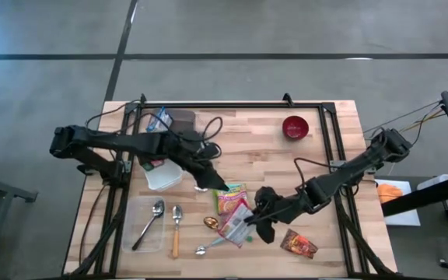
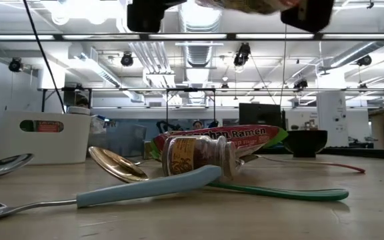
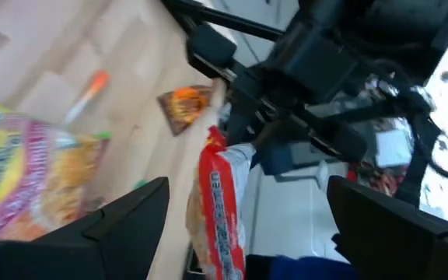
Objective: Pick & Place Food Item
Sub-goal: Put the orange noodle pack into the black bin
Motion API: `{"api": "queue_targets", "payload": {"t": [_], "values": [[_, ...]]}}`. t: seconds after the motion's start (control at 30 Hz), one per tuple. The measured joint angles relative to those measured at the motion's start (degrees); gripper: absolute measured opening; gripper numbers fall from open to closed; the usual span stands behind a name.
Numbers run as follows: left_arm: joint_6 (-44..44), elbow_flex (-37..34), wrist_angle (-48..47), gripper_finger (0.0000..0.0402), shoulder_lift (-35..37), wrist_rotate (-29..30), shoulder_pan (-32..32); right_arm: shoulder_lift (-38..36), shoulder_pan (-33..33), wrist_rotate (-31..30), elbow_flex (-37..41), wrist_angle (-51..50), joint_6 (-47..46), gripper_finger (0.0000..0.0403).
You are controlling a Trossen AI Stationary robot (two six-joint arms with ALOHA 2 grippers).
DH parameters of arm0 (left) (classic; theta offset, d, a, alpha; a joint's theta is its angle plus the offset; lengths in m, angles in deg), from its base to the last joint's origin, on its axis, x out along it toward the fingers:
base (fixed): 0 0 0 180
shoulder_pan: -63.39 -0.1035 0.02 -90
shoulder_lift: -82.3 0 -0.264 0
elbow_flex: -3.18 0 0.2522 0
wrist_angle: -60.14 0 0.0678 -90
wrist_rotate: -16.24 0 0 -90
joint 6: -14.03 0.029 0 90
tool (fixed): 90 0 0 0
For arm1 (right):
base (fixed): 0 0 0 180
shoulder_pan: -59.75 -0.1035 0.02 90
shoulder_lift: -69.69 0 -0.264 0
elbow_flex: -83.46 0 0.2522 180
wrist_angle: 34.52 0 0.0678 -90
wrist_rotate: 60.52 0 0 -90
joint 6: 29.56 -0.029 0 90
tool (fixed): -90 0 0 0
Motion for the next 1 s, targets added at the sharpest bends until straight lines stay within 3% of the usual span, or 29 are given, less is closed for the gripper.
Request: {"api": "queue_targets", "payload": {"t": [0.67,0.8,1.0], "values": [[-0.07,4.04,4.15,0.0346,-9.23,-3.01,1.8,0.02,4.57,0.57,-4.56,-0.05,7.7,0.0054],[0.62,4.0,4.68,0.0303,-9.62,-4.04,2.16,0.02,4.57,0.55,-4.56,1.4,9.03,0.0054],[2.09,4.0,7.21,0.0185,-9.11,-3.89,2.14,0.02,4.57,0.55,-4.56,1.39,9.03,0.0054]]}}
